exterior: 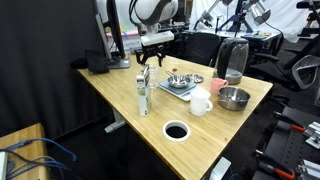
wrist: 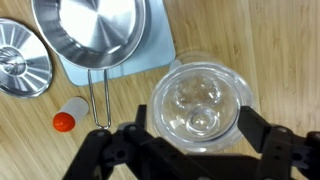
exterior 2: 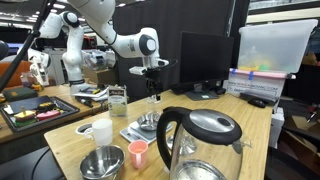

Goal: Remove the lid from the glass object and put it on the table

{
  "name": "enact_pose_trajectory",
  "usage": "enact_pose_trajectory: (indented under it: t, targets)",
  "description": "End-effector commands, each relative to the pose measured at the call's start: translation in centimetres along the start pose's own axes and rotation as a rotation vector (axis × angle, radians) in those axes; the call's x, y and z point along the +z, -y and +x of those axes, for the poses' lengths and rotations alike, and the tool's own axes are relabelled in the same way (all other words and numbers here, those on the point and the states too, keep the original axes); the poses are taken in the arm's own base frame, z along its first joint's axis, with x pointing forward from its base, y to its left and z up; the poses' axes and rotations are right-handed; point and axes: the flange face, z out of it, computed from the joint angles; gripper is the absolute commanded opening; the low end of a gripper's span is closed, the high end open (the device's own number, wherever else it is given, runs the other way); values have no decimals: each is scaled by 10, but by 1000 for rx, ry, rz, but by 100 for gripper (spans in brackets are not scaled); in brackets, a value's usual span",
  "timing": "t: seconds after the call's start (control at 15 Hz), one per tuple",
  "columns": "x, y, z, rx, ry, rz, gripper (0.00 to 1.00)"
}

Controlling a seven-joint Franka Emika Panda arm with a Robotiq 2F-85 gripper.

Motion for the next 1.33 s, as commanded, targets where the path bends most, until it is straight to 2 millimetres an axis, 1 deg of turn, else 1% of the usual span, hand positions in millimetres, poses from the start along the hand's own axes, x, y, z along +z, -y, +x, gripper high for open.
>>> enact_pose_trajectory:
  t: [0.0, 0.2, 0.47, 0.53, 0.6, 0.8, 0.93, 1.07, 1.2, 1.27]
  targets:
    - [-7, 0, 3, 19, -11, -14, 60]
    - [-12, -1, 6, 28, -23, -10, 38]
    - [-14, -1, 7, 31, -24, -10, 10]
    - [-14, -1, 7, 31, -26, -11, 6]
    - [-17, 0, 6, 29, -24, -3, 8]
    - [-31, 2, 6, 23, -37, 20, 8]
    - [-54, 4, 8, 17, -91, 37, 8]
    - [-81, 1, 10, 34, -146, 51, 8]
    - [-105, -10, 15, 76, -195, 52, 8]
    - [-113, -19, 19, 110, -213, 45, 8]
